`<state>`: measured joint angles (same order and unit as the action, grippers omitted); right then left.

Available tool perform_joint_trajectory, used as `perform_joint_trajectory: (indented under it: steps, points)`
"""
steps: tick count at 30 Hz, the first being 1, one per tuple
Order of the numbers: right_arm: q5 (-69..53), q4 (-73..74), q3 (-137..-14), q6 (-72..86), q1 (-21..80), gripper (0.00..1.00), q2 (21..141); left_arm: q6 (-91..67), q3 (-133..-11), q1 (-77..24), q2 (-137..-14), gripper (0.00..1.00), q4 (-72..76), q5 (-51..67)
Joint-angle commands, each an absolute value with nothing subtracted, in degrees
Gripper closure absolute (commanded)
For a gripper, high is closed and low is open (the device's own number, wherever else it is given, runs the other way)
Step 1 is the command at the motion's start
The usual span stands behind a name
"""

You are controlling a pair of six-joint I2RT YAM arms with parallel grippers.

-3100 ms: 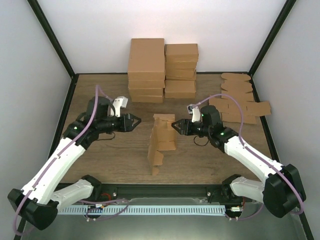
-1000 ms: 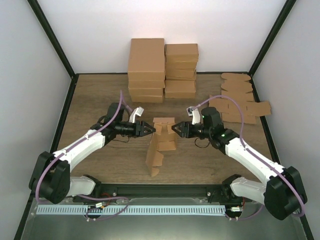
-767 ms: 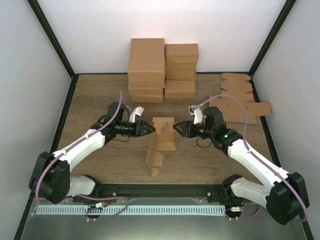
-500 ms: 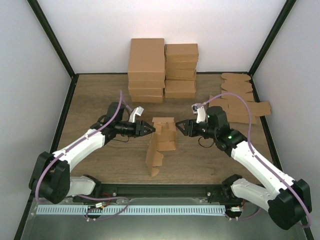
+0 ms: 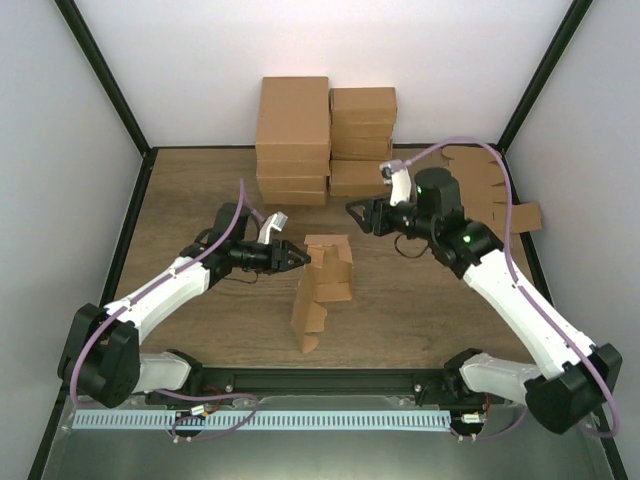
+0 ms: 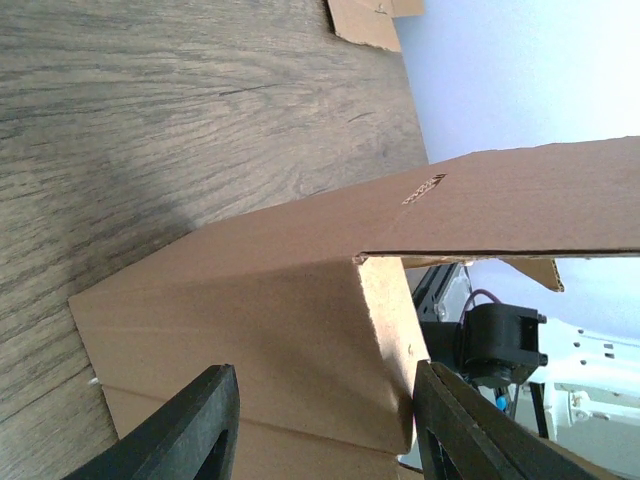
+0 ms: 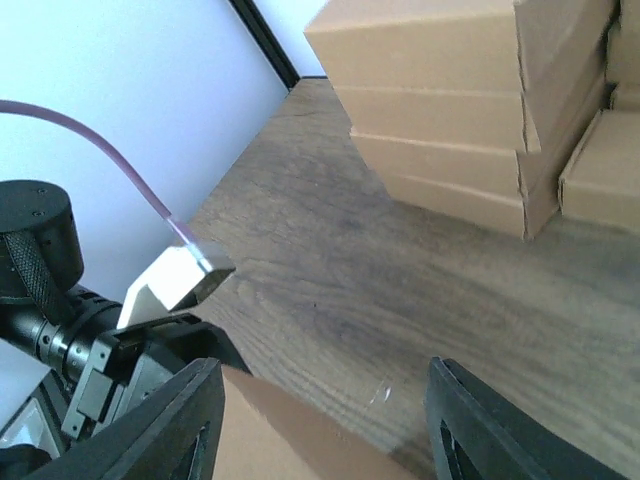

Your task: Fold the paper box

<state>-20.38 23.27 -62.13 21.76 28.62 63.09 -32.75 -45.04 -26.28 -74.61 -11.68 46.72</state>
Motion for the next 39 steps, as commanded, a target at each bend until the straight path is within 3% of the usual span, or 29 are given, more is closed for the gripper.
perform_joint_trajectory:
  steps: [1,9,18,29,39]
  points:
    - [-22.6,29.4,-71.7,12.6,28.9,0.42,68.8,-31.7,-46.9,-26.3,-73.7,0.49,-12.1,46.7]
    - [-24.8,35.2,-81.2,2.3,33.8,0.46,79.0,-31.6,-47.3,-26.4,-73.3,0.49,-12.9,46.5]
    - [-21.6,40.8,-79.7,-14.2,39.1,0.47,80.6,-31.3,-47.5,-26.5,-73.6,0.49,-13.1,46.9]
    - [-18.9,38.2,-71.4,-14.9,41.2,0.48,75.8,-30.8,-48.1,-26.4,-74.5,0.49,-13.3,47.1]
    - [-6.4,35.0,-66.8,-13.2,47.3,0.46,72.1,-30.8,-47.8,-26.6,-74.4,0.49,-13.4,46.7]
